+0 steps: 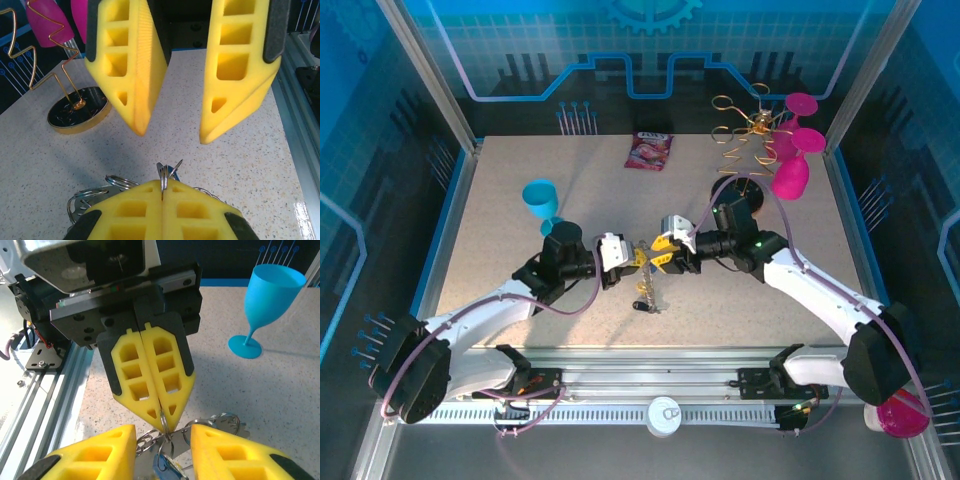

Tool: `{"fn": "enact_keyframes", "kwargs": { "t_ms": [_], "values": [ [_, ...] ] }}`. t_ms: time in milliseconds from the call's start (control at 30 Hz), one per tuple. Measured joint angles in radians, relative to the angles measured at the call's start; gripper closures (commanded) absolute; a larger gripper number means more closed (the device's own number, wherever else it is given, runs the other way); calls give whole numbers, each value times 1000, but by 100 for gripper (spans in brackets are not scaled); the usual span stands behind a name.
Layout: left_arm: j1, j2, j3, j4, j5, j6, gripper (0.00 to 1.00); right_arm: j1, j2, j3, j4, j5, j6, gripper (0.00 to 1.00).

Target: Put the keys on the keyring

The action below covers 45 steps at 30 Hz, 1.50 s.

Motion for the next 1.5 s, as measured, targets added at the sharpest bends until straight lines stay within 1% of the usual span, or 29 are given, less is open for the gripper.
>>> {"fn": "enact_keyframes", "kwargs": {
  "t_ms": [300,600,700,767,800,867,900,933,967,1067,1133,1233,1333,1467,1500],
  "values": [
    [0,0,-11,70,24,-26,100,0,21,-1,22,-4,5,67],
    [2,0,-19,92,34,-36,100,0,47,-1,23,-6,-8,77],
    [2,1,-21,99,34,-47,100,0,50,-1,22,-13,-13,86],
    [5,3,-23,108,34,-52,100,0,50,-1,21,-20,-20,98],
    [6,3,-27,111,35,-53,100,0,51,-1,20,-22,-24,100],
    [6,4,-32,116,38,-61,100,0,53,0,12,-24,-39,100],
    [6,4,-33,116,39,-63,94,0,55,5,0,-23,-45,100],
    [6,4,-33,115,39,-64,86,1,55,13,-16,-19,-55,100],
    [6,4,-33,115,39,-67,82,5,56,26,-38,-9,-68,100],
    [5,3,-28,93,34,-52,81,30,58,80,-138,50,-123,100],
    [5,3,-9,47,26,-33,82,53,66,123,-212,100,-161,100],
    [2,3,30,-45,11,7,94,84,90,197,-314,184,-218,100],
    [-1,3,60,-120,-11,38,100,112,113,251,-386,255,-262,100],
    [-6,3,72,-174,-27,61,100,137,124,273,-431,308,-292,100],
    [-9,3,74,-179,-30,64,100,138,124,273,-431,309,-291,91]
  ]
}}
